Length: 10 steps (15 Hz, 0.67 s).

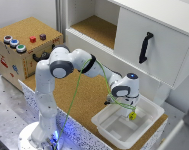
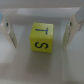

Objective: Go towards the yellow block and lift it

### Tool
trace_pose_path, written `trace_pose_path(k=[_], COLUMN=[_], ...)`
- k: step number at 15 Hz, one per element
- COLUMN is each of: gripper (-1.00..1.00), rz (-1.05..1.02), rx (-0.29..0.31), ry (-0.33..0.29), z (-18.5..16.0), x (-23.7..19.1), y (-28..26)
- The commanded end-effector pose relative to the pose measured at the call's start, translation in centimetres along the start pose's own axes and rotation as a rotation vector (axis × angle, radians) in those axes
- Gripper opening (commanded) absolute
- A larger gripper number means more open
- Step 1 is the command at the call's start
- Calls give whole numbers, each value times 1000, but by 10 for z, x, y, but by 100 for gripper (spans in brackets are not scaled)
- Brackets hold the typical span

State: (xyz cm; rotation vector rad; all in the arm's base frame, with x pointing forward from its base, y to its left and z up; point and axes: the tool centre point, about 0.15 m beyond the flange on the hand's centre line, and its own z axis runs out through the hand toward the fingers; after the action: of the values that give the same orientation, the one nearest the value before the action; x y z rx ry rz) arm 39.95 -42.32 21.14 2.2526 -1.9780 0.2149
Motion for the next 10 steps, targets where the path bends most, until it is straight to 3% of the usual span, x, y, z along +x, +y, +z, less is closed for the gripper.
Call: trace_pose_path(k=[1,2,4,10], gripper=[100,-100,-100,-100], rz=[4,7,41,81], rx=[28,30,38,-18], ry=[-118,-113,-125,-157], z=[8,5,6,9], x=[31,31,27,12], y=[-4,-5,-2,18])
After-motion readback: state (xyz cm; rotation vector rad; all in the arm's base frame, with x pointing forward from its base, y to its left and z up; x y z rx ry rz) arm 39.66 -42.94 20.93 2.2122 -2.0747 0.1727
